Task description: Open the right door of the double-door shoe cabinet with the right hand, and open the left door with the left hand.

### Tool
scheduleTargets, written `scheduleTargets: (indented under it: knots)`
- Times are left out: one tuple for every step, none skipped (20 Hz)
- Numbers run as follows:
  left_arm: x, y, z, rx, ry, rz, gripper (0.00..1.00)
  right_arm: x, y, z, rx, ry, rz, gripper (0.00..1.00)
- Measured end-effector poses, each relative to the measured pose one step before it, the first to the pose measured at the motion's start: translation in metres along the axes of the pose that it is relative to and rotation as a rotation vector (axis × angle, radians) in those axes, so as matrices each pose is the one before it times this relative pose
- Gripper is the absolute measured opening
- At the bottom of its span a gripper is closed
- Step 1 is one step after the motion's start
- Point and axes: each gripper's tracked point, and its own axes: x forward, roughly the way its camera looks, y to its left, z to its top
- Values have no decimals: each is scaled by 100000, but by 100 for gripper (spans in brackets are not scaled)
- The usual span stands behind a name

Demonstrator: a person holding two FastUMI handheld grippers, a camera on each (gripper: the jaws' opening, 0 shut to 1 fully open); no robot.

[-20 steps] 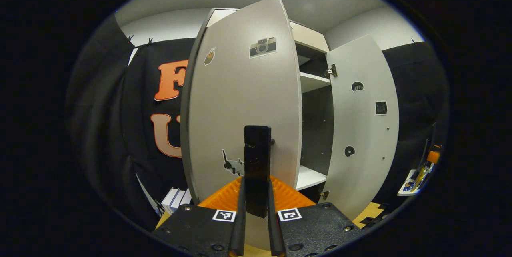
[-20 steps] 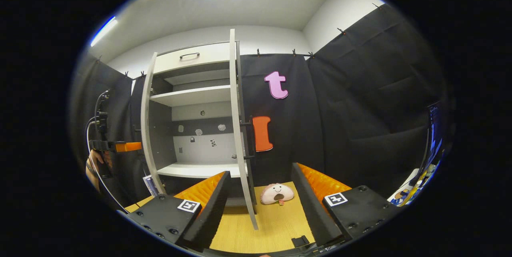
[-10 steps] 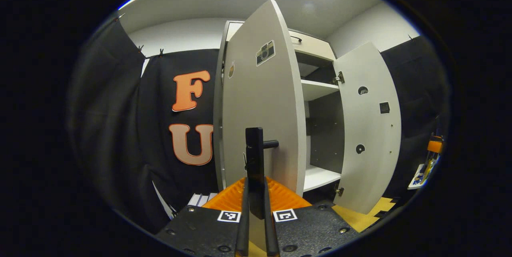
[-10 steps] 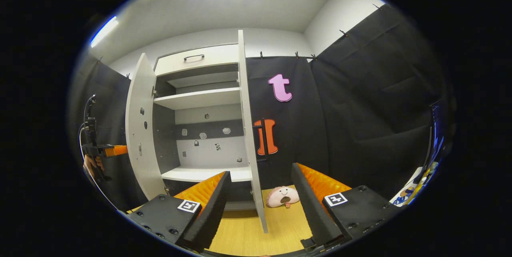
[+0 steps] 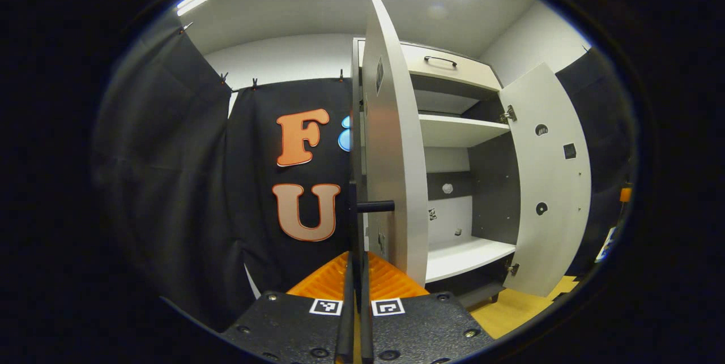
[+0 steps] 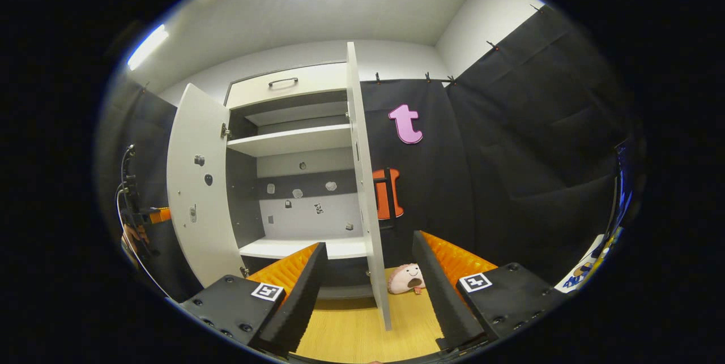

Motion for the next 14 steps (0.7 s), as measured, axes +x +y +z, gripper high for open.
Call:
scheduleTargets:
  knots:
    - [-101,51,-93,414,455,-215,5,-55,223,-134,467,465,552,97]
    - [-277,229,-87,219,395,119,5,-6,65,-49,-66,513,241,97]
    - [-374,99,-15,207,50,472,6,-32,-71,-139,-456,487,-96,97]
    - [-203,-1,90,167,-243,142,6,16,-75,-53,-512,486,-112,97]
    - [-323,-51,5,-30,62,249,6,28,-22,-13,-295,356,112,97]
    - [-233,-34,51,-105,-7,378,6,129,117,107,-20,311,341,97]
    - [-381,-37,118,-472,-630,774,6,159,157,113,241,316,481,97]
    - [-156,-113,101,-1745,-843,1349,5,164,243,152,395,167,666,97]
    - [-212,-732,90,-3797,-648,261,5,230,238,328,552,-54,745,97]
    - [-272,-1252,-65,-3521,-286,-1677,5,287,125,346,480,-109,544,97]
    - [-129,-889,103,-2478,-609,-1070,5,308,120,375,18,-299,408,97]
    - [2,-791,243,-1048,-965,-677,5,325,121,417,-352,-314,439,97]
    - [59,-331,208,543,-960,186,5,330,135,362,-145,-271,587,97]
    - [121,-15,123,1513,-894,1675,5,200,-12,499,1193,-1417,-224,97]
